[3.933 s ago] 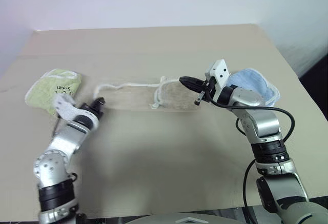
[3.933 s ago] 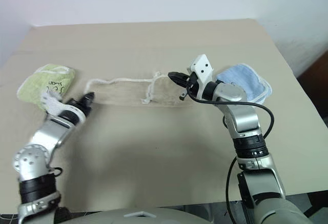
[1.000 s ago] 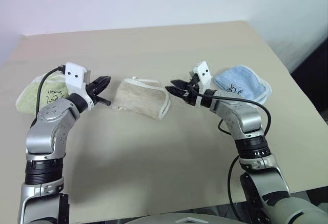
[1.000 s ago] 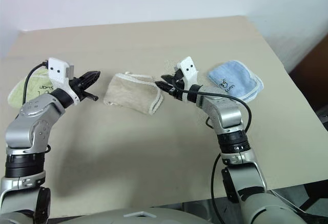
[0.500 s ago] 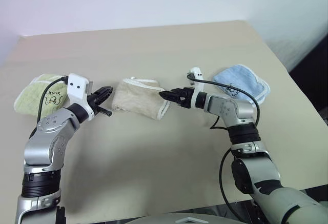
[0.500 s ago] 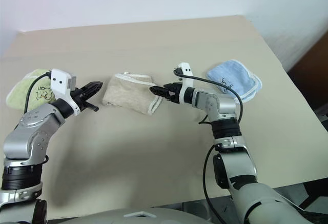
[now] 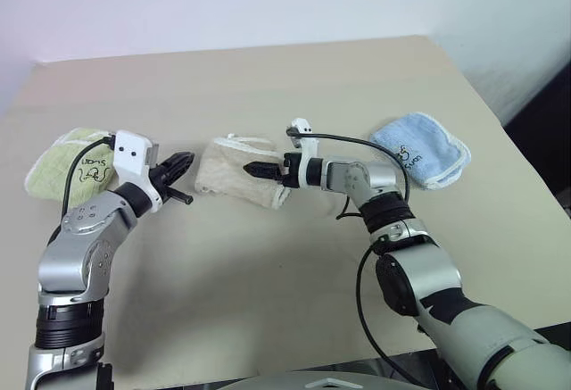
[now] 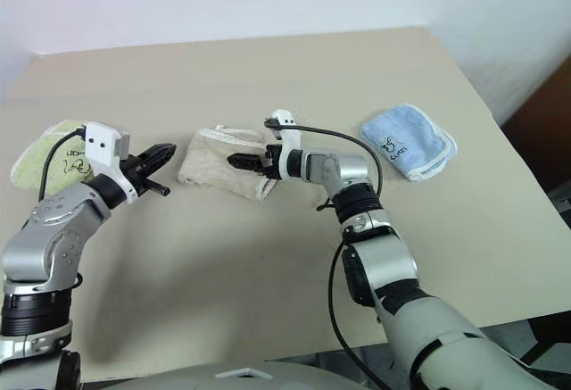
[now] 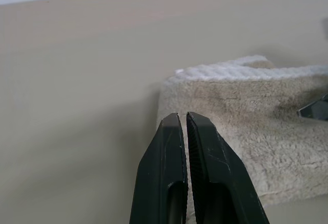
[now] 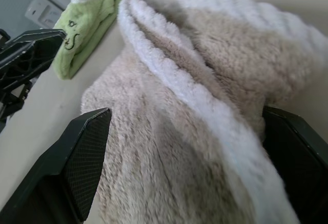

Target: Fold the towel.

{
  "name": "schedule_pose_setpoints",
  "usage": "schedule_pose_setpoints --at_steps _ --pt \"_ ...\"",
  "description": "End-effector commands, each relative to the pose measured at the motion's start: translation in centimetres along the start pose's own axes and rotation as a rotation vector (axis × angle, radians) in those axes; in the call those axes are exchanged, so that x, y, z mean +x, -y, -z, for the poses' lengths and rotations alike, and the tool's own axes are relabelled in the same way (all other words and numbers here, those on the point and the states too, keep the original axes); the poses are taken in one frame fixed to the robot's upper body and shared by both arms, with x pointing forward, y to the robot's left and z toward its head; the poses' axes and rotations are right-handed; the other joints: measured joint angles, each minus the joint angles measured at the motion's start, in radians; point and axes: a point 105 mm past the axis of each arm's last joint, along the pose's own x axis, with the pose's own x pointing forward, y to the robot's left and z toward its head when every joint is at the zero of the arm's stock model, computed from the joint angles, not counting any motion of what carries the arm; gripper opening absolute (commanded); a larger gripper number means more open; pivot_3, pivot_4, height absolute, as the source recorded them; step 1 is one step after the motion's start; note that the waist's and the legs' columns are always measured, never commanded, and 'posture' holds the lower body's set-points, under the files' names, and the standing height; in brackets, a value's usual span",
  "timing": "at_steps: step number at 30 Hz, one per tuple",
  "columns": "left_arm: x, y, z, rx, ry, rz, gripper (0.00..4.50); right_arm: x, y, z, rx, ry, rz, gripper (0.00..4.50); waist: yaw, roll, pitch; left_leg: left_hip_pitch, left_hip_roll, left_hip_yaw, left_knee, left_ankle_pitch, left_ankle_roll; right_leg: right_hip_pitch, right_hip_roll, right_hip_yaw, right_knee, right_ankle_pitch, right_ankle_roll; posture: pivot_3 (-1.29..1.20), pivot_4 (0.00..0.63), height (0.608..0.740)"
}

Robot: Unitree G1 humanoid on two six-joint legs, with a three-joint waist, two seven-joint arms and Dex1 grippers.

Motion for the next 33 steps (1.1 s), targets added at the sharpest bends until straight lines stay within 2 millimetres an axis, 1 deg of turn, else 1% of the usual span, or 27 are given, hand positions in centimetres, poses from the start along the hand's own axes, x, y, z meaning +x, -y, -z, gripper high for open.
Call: schedule_pose_setpoints --at_steps 1,3,5,7,8,9,15,16,18,20,23,25,27,28,29,31,32,33 --pt "-0.3 0.4 -1.1 0.028 0.040 0.005 0.22 1.0 -1.6 -1.0 -0.016 0.019 -0.050 4.48 -0.001 0.000 0.000 0.000 0.000 0.000 0.000 0.000 0.000 0.000 0.000 0.000 0.000 0.000 0.000 0.00 0.150 0.731" --pt "-0.5 0.3 -1.1 0.030 0.039 -0.003 0.22 1.0 -1.6 -1.3 -0.001 0.037 -0.050 4.11 -0.003 0.000 0.000 0.000 0.000 0.000 0.000 0.000 0.000 0.000 0.000 0.000 0.000 0.000 0.000 0.00 0.150 0.731" --pt "-0.5 0.2 -1.1 0.031 0.038 -0.007 0.22 0.8 -1.5 -1.5 0.007 0.048 -0.049 3.58 -0.002 0.000 0.000 0.000 0.000 0.000 0.000 0.000 0.000 0.000 0.000 0.000 0.000 0.000 0.000 0.00 0.150 0.731" --pt "-0.6 0.2 -1.1 0.032 0.038 -0.009 0.22 0.6 -1.4 -1.7 0.015 0.059 -0.052 2.94 -0.002 0.000 0.000 0.000 0.000 0.000 0.000 0.000 0.000 0.000 0.000 0.000 0.000 0.000 0.000 0.00 0.150 0.731" --pt "-0.6 0.2 -1.1 0.033 0.037 -0.010 0.22 0.5 -1.5 -1.9 0.017 0.065 -0.054 2.51 -0.002 0.000 0.000 0.000 0.000 0.000 0.000 0.000 0.000 0.000 0.000 0.000 0.000 0.000 0.000 0.00 0.150 0.731" --pt "-0.6 0.2 -1.1 0.034 0.037 -0.010 0.22 0.3 -1.5 -2.0 0.019 0.073 -0.057 2.22 -0.002 0.000 0.000 0.000 0.000 0.000 0.000 0.000 0.000 0.000 0.000 0.000 0.000 0.000 0.000 0.00 0.150 0.731" --pt "-0.3 0.5 -1.1 0.033 0.039 0.002 0.22 -0.3 -1.8 -2.5 0.041 0.115 -0.074 0.14 -0.002 0.000 0.000 0.000 0.000 0.000 0.000 0.000 0.000 0.000 0.000 0.000 0.000 0.000 0.000 0.00 0.150 0.731" --pt "-0.3 0.5 -1.1 0.033 0.040 0.003 0.22 -0.4 -1.8 -2.6 0.046 0.123 -0.073 0.03 -0.002 0.000 0.000 0.000 0.000 0.000 0.000 0.000 0.000 0.000 0.000 0.000 0.000 0.000 0.000 0.00 0.150 0.731" --pt "-0.2 0.7 -1.1 0.032 0.041 0.008 0.22 -0.8 -1.7 -2.9 0.057 0.146 -0.067 0.03 -0.001 0.000 0.000 0.000 0.000 0.000 0.000 0.000 0.000 0.000 0.000 0.000 0.000 0.000 0.000 0.00 0.150 0.731" --pt "-0.2 0.8 -1.1 0.032 0.041 0.010 0.22 -1.9 -1.5 -4.1 0.074 0.216 -0.059 0.03 -0.001 0.000 0.000 0.000 0.000 0.000 0.000 0.000 0.000 0.000 0.000 0.000 0.000 0.000 0.000 0.00 0.150 0.731" --pt "-0.2 0.9 -1.1 0.028 0.043 0.012 0.22 -4.8 -0.8 -6.7 0.097 0.347 -0.012 0.03 0.004 0.000 0.000 0.000 0.000 0.000 0.000 0.000 0.000 0.000 0.000 0.000 0.000 0.000 0.000 0.00 0.150 0.731" --pt "-0.2 1.1 -1.1 0.024 0.046 0.018 0.22 -8.0 0.0 -8.6 0.101 0.448 0.042 0.03 0.008 0.000 0.000 -0.001 0.000 0.000 0.000 0.000 0.000 0.000 0.000 0.000 0.000 0.000 0.000 0.00 0.150 0.731" --pt "-0.1 1.4 -1.0 0.017 0.047 0.027 0.22 -12.4 1.2 -10.3 0.095 0.551 0.144 0.03 0.011 0.000 0.000 -0.001 0.000 0.000 0.000 0.000 0.000 0.000 -0.001 0.000 0.000 0.000 0.000 0.00 0.150 0.731" --pt "0.0 1.5 -1.0 0.013 0.048 0.031 0.22 -14.2 1.7 -10.8 0.095 0.588 0.193 0.03 0.012 0.000 0.000 -0.001 -0.001 -0.001 0.000 0.000 0.000 0.000 -0.001 -0.001 0.000 0.000 0.000 0.00 0.150 0.731" --pt "0.1 1.6 -1.0 0.008 0.049 0.036 0.22 -15.9 2.2 -11.1 0.097 0.622 0.244 0.03 0.013 0.000 0.000 -0.002 -0.001 -0.001 0.000 0.000 0.000 0.000 -0.001 -0.001 0.000 0.000 0.000 0.00 0.150 0.731" --pt "0.6 2.0 -0.7 -0.003 0.047 0.056 0.22 -20.1 3.8 -11.3 0.125 0.689 0.376 0.03 0.010 0.000 0.000 -0.002 -0.001 0.000 -0.001 0.000 0.000 0.000 -0.001 -0.001 -0.001 0.000 0.000 0.00 0.150 0.731" --pt "0.8 2.3 -0.6 -0.006 0.044 0.067 0.22 -21.9 4.5 -11.1 0.150 0.713 0.440 0.03 0.010 0.000 0.000 -0.002 -0.001 0.000 -0.001 0.000 0.000 0.000 -0.001 -0.001 -0.001 0.000 0.000 0.00 0.150 0.731" --pt "1.1 2.5 -0.5 -0.009 0.043 0.079 0.22 -23.5 5.4 -10.5 0.187 0.718 0.507 0.03 0.010 0.000 0.000 -0.002 -0.001 0.000 -0.001 0.000 0.001 0.000 -0.001 -0.001 -0.001 0.000 0.000 0.00 0.150 0.731"
